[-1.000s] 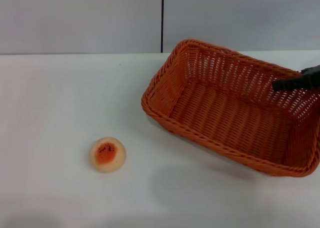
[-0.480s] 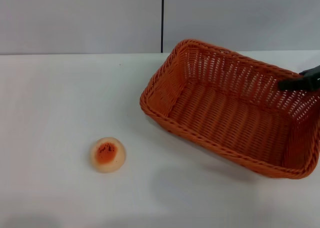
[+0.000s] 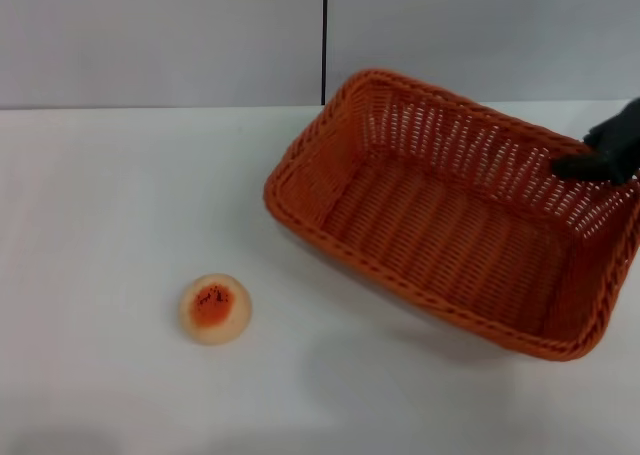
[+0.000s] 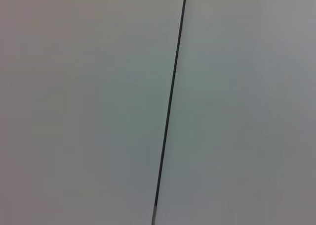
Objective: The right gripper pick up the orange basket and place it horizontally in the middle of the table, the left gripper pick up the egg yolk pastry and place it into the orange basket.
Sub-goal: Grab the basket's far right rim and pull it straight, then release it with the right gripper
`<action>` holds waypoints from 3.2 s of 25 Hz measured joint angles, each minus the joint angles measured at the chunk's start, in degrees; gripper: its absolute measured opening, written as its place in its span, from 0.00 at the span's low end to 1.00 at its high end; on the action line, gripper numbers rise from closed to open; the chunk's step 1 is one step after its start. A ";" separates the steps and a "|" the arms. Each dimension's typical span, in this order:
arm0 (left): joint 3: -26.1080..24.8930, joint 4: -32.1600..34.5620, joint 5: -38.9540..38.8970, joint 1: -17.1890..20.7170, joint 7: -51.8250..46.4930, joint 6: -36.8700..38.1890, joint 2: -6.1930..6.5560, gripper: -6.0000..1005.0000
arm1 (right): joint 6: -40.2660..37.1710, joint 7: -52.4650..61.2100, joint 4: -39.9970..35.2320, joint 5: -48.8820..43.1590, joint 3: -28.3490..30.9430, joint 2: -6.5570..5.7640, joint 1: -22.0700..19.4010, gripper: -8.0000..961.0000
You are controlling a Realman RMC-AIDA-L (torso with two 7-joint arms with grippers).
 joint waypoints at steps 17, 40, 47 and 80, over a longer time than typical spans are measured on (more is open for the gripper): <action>-0.35 -0.45 -0.40 1.99 0.00 2.10 -0.09 0.77 | 9.03 -20.92 0.04 0.09 -1.82 0.38 5.49 0.19; 0.09 -0.54 0.43 3.19 0.00 7.42 -0.17 0.77 | 2.91 -37.82 13.74 8.88 4.15 0.38 7.55 0.21; 0.10 -0.22 0.68 3.05 0.00 7.90 -0.11 0.77 | 2.18 -38.53 14.95 8.34 3.53 2.84 7.06 0.23; 5.40 4.02 1.13 2.68 -0.06 8.19 0.04 0.77 | 5.46 -36.68 -3.04 12.61 -0.25 7.20 -1.87 0.46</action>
